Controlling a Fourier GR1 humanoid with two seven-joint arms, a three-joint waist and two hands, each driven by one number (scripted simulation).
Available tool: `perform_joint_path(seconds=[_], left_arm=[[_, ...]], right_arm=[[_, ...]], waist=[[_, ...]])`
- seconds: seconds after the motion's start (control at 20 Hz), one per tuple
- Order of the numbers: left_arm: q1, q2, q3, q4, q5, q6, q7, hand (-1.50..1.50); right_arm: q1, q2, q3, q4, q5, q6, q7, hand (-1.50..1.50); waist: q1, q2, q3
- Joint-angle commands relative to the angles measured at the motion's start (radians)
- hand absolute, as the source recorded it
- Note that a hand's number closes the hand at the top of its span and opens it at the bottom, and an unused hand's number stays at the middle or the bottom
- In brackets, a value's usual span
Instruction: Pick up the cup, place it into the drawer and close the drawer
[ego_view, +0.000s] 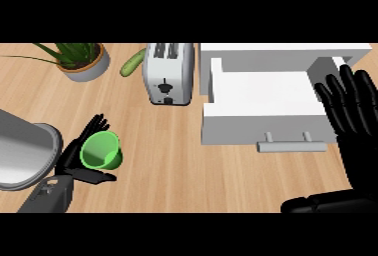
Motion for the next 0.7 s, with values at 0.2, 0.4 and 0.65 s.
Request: perform_joint_path(seconds=[0.2, 0.4, 0.65], left_arm=[[-0.003, 0.022, -0.007, 0.048, 0.026, -0.231, -0.107, -1.5], [0.005, -0.019, -0.017, 0.048, 0.044, -0.275, -0.102, -1.5], [-0.013, -0.038, -0.034, 0.022, 0.061, -0.318, -0.079, 1.5]], right_arm=[[-0.046, -0.017, -0.03, 0.037, -0.015, 0.007, -0.004, -1.5], [-0.017, -0.016, -0.03, 0.021, -0.019, 0.012, -0.011, -1.5], [-0.015, -0.008, -0.028, 0.034, -0.014, 0.005, -0.009, -1.5]], waist=[[0.0, 0.004, -0.001], [-0.008, 0.004, -0.002], [-0.003, 0.003, -0.001]])
